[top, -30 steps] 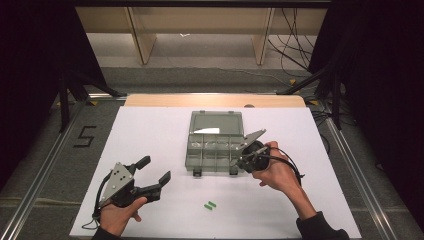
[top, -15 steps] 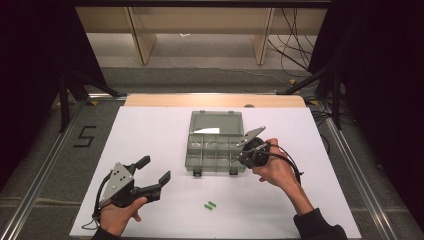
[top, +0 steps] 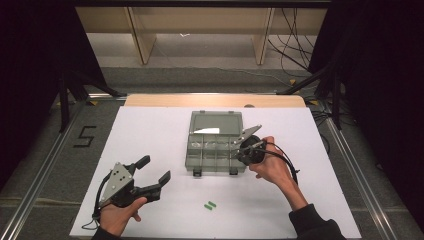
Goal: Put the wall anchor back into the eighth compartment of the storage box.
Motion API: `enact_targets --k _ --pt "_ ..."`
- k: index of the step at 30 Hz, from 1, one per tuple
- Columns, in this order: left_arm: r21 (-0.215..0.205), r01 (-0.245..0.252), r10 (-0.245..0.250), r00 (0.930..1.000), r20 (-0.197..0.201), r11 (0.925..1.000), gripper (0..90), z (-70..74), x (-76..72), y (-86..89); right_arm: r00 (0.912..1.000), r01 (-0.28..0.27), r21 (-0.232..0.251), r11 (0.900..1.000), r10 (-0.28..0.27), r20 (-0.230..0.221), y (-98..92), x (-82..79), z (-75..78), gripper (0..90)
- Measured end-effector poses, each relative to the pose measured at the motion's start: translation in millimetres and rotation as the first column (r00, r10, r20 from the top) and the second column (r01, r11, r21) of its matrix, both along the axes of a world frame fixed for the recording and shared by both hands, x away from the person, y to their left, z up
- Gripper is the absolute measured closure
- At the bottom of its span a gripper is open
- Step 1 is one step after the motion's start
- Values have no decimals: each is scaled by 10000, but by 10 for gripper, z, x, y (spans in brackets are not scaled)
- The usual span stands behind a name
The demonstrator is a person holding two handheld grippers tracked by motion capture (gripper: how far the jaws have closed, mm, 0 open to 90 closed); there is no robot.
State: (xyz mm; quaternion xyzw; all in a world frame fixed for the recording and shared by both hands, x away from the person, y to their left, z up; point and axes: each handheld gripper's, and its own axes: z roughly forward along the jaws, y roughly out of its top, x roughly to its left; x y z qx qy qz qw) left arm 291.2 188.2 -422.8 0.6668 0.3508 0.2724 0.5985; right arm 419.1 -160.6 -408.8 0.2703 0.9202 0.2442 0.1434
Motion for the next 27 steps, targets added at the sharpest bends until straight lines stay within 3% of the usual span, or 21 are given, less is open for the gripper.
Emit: enact_targets --k 17,21,24,25,27 --pt "9 52 -52 10000 25 10000 173 2 0 -5 9996 157 -140 9998 -160 -219 21 103 -151 840" --pt "-4 54 -54 10000 24 10000 172 4 -3 -5 9995 275 -204 9994 -278 -166 41 103 -178 718" --pt "-15 57 -57 10000 26 10000 173 4 -4 -7 9993 361 -4 9993 -361 -65 55 85 -139 572" --pt "-15 57 -57 10000 26 10000 173 4 -4 -7 9993 361 -4 9993 -361 -65 55 85 -139 572" --pt "-10 58 -58 10000 28 10000 172 5 -3 -6 9998 183 172 9997 -184 70 91 57 -97 481"
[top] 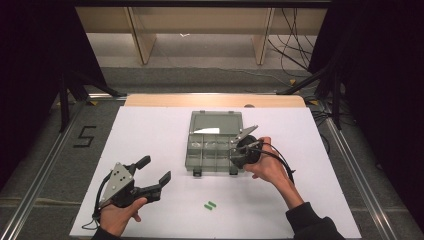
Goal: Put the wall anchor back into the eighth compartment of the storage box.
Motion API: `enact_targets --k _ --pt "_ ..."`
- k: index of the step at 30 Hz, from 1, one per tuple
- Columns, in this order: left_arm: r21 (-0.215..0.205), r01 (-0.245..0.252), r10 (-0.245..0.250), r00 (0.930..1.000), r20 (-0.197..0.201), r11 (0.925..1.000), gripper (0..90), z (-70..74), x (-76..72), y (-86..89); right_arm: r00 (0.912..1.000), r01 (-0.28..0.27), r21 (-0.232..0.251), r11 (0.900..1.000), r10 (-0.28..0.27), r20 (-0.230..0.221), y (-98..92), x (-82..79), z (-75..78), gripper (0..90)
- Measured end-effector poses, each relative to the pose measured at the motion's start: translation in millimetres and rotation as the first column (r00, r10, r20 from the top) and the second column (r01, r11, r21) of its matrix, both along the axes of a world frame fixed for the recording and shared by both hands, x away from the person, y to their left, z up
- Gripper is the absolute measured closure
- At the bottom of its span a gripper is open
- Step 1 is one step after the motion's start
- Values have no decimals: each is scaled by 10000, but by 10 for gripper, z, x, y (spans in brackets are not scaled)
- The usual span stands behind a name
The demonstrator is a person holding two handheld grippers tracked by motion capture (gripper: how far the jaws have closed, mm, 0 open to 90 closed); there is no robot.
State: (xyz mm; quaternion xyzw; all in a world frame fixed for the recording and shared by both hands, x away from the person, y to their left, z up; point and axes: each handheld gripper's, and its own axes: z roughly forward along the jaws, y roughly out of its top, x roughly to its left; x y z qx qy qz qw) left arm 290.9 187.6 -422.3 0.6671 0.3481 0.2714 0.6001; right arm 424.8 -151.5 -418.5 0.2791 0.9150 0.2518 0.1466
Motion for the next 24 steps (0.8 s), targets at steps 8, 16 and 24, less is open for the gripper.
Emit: enact_targets --k 8,16,24 --pt "-10 -4 4 10000 -2 10000 173 0 -4 -2 9974 -714 273 9971 714 17 171 -174 77 319" --pt "3 -24 24 10000 4 10000 173 3 -6 0 9837 -1787 79 9839 1788 -184 385 -438 68 297" --pt "2 -9 9 10000 9 10000 173 4 -8 1 9729 -2275 -170 9736 2265 -476 487 -620 14 293"
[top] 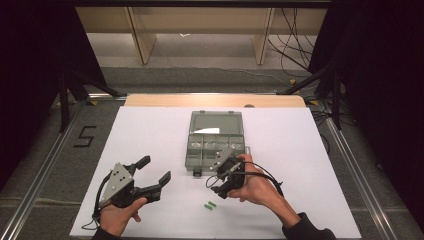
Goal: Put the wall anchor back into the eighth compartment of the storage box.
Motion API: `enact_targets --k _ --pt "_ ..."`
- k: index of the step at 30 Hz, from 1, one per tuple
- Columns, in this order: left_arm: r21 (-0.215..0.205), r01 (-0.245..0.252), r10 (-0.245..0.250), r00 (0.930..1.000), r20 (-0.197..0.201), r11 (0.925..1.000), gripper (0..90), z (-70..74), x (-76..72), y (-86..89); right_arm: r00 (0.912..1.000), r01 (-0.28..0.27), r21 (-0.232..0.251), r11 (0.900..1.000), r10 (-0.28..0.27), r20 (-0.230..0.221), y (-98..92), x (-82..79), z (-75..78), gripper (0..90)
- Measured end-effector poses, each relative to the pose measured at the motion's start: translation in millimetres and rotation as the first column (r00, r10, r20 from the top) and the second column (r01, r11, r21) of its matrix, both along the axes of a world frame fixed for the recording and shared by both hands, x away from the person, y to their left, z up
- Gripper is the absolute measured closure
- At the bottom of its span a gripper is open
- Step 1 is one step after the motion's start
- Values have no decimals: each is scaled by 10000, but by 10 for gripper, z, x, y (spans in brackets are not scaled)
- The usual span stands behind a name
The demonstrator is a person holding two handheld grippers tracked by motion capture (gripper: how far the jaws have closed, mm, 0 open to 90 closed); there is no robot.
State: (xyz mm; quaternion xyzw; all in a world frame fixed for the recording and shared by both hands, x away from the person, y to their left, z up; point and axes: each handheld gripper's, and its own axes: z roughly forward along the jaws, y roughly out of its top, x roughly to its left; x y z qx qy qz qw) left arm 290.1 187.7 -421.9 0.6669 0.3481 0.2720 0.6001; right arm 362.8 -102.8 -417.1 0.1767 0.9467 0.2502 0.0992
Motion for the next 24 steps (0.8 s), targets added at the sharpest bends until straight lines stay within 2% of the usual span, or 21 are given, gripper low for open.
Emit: enact_targets --k 8,18,20,22,24 --pt "-23 -5 5 10000 -25 10000 173 -1 -2 -6 9986 -432 -299 9986 422 -325 66 -104 -80 325" --pt "-2 3 -3 10000 -25 10000 173 -1 -4 -7 9940 -529 -661 9964 462 -989 127 -138 -208 418" --pt "-10 -10 10 10000 -36 10000 173 -2 -3 -6 9941 -522 -691 9962 453 -983 132 -139 -222 432" --pt "-21 -7 7 10000 -23 10000 173 -1 -3 -6 9911 -642 -855 9943 535 -1221 154 -141 -266 462" --pt "-20 0 0 10000 -19 10000 172 0 -2 -5 9898 -639 -824 9945 526 -1325 168 -147 -295 479"
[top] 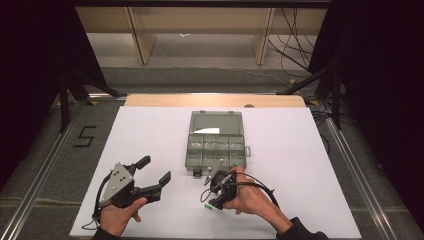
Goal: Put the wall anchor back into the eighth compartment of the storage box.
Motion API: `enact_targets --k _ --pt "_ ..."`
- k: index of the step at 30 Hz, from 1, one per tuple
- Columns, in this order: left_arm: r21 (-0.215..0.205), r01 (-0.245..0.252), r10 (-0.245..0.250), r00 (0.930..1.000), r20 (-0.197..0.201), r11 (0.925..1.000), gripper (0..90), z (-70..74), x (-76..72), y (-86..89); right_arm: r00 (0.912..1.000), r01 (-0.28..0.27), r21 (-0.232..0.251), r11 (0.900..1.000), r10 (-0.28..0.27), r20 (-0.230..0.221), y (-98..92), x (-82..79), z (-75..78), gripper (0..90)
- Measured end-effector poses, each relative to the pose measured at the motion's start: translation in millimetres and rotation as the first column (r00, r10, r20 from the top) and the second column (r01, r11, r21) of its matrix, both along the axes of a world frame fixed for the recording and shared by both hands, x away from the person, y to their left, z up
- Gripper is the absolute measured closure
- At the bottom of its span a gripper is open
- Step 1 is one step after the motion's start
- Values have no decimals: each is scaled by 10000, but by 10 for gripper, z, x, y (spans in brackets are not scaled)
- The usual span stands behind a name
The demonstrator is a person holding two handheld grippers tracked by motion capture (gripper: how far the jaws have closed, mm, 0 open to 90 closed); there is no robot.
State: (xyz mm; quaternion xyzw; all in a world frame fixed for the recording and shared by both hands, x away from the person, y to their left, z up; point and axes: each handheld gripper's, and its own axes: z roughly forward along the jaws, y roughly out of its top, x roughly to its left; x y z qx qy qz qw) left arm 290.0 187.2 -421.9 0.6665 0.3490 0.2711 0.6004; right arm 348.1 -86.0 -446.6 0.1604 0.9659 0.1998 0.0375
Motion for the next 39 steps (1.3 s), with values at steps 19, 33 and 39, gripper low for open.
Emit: enact_targets --k 19,33,39 --pt "-13 -5 5 10000 -5 10000 173 -1 1 0 9989 -51 -485 9988 28 -478 74 -15 -138 683" --pt "-2 -12 12 10000 -8 10000 173 -1 1 -1 9979 -155 -708 9974 109 -642 103 -17 -147 843" --pt "-6 -5 5 10000 -7 10000 173 0 0 -2 9980 -306 -692 9971 266 -581 99 -4 -142 844"
